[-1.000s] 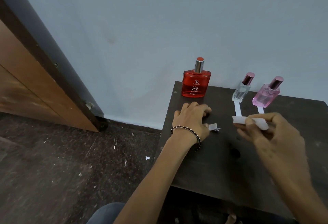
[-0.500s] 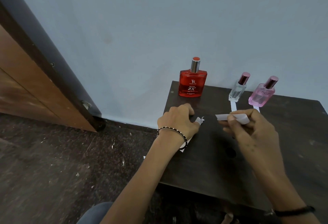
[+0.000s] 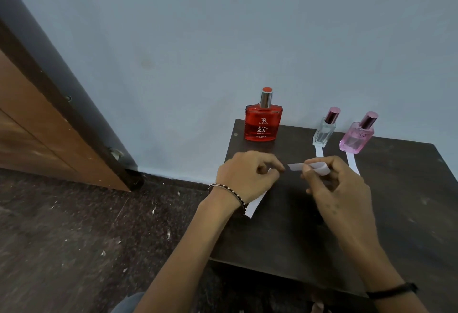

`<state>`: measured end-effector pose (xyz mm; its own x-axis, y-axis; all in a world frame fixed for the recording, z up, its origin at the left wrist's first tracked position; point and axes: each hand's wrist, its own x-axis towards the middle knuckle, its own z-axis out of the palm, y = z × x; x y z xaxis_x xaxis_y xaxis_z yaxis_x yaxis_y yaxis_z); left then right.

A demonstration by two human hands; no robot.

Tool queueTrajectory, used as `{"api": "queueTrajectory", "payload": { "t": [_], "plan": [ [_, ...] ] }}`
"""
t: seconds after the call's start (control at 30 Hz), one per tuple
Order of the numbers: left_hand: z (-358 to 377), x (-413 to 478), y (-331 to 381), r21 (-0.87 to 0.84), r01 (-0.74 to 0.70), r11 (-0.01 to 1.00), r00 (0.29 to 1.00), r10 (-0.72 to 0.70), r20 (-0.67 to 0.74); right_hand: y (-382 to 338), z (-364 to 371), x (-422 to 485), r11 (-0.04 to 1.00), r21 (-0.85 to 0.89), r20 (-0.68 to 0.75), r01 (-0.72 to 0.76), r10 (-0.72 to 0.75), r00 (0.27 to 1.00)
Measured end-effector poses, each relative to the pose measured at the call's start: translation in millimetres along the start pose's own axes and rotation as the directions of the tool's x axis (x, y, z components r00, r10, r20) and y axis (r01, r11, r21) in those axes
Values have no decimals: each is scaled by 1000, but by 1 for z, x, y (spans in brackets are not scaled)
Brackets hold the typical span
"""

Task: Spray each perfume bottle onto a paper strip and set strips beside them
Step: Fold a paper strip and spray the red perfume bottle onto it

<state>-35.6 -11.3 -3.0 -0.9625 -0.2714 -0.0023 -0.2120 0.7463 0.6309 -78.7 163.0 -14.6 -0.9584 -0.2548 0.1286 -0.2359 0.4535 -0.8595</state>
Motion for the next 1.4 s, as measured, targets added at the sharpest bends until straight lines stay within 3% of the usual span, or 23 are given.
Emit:
{"api": "queueTrajectory", "payload": {
  "t": [0.1, 0.23, 0.27, 0.33, 0.43, 0.53, 0.7, 0.9, 1.2, 1.4],
  "plan": [
    [7, 3, -4, 154, 1, 988, 997, -13, 78, 1, -1, 0, 1000, 4, 1, -8, 8, 1000],
    [4, 5, -11, 169, 53, 984, 998, -55, 4, 0, 0, 0, 1000, 3, 22, -6, 6, 1000],
    [3, 6, -12, 115, 63, 991, 998, -61, -20, 0, 1, 0, 1000, 5, 30, 1, -1, 1000],
    [2, 4, -8, -152, 91, 984, 995, -96, -26, -2, 3, 0, 1000, 10, 47, 11, -12, 999],
    [0, 0, 7, -572, 302, 762, 952, -209, 225, -4, 4, -2, 998, 13, 26, 61, -62, 998],
    [4, -2, 15, -709, 389, 588, 918, -186, 350, -6, 6, -4, 990, -5, 27, 139, -139, 990],
    [9, 0, 11, -813, 388, 434, 913, -299, 276, -7, 12, -5, 984, -21, 133, 176, -172, 976],
    [16, 3, 0, -798, 304, 521, 885, -463, 35, -10, 20, 8, 991, -73, 136, 116, -106, 985],
    [10, 8, -9, -721, 236, 651, 825, -526, -204, -34, 61, 84, 999, 40, 167, 36, -42, 985],
    [5, 7, -8, -534, 167, 829, 864, -384, -326, -28, 75, 100, 986, 152, 192, 67, -96, 977]
  ]
}}
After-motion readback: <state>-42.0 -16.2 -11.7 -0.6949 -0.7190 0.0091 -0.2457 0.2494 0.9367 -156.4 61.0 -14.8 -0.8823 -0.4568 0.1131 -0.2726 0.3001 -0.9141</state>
